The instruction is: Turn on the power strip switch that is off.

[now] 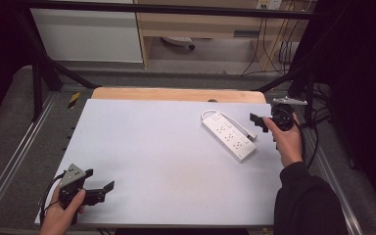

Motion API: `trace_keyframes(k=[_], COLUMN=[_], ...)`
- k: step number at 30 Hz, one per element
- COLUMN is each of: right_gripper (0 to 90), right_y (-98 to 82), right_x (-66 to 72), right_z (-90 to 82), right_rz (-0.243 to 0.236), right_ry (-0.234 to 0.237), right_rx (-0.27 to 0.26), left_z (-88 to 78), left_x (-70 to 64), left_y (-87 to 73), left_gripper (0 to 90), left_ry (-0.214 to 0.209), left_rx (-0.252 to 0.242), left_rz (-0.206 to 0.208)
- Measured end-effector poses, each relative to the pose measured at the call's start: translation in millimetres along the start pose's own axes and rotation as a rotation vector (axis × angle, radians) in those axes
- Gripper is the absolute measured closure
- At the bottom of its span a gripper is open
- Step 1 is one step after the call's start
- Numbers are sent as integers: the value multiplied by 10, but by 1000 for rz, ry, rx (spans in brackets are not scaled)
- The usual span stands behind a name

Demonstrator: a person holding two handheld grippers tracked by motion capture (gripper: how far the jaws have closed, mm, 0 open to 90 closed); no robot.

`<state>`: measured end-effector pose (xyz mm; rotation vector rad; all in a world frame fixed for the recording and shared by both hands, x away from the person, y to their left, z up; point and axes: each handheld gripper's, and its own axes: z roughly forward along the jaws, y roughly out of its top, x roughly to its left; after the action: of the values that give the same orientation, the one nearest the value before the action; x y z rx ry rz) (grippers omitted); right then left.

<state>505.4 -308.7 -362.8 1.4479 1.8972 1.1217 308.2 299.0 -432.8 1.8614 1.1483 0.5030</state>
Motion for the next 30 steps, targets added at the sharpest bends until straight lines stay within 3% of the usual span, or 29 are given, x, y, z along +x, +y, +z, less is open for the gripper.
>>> trace_keyframes(k=[16,30], right_gripper=[105,91], right_y=[-27,-61], right_x=[33,30], right_z=[200,315], right_rz=[2,25], right_ry=[-4,-4], right_rx=[19,40], left_z=[7,17], left_x=[-3,-2], left_y=[-3,-4], left_gripper=[68,68], left_ry=[-6,-5], left_rx=[7,13], left_rz=[0,2])
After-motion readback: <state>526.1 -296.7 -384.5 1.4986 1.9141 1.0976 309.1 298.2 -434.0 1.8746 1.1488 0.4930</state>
